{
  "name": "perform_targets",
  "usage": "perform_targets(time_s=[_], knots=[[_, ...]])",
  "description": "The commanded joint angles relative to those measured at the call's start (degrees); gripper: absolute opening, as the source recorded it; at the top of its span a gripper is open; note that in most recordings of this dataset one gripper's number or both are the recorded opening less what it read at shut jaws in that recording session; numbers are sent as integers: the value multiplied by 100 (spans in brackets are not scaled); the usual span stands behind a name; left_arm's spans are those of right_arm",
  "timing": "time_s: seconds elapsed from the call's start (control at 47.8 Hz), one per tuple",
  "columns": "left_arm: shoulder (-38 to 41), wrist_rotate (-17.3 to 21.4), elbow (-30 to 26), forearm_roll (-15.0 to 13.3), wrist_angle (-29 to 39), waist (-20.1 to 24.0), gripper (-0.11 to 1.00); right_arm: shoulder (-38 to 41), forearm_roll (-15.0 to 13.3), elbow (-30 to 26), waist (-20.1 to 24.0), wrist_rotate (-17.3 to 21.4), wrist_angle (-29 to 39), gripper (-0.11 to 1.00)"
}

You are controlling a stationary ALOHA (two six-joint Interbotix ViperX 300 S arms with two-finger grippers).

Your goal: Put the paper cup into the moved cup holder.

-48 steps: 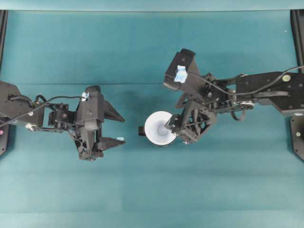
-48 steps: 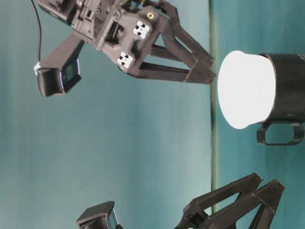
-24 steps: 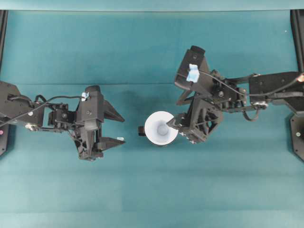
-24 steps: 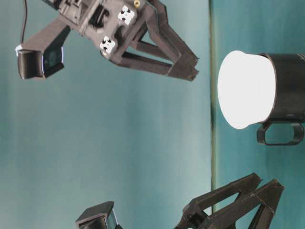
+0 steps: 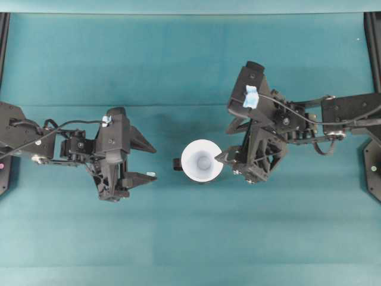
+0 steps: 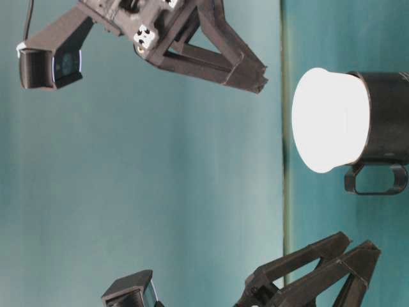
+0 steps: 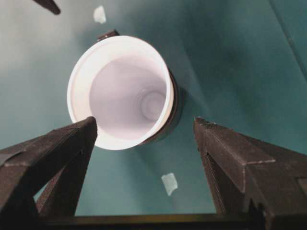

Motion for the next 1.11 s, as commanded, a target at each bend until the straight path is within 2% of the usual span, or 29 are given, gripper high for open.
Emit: perform_targets(time_s=[0.0, 0.188, 1.089], knots=[[-62, -9, -44, 9, -26, -9, 83, -158, -132, 0, 70, -88, -123, 88], [-70, -9, -44, 0, -26, -9, 83, -264, -422, 88, 158, -79, -176, 88], [-62, -9, -44, 9, -26, -9, 83, -396, -439, 132, 167, -70, -176, 88]])
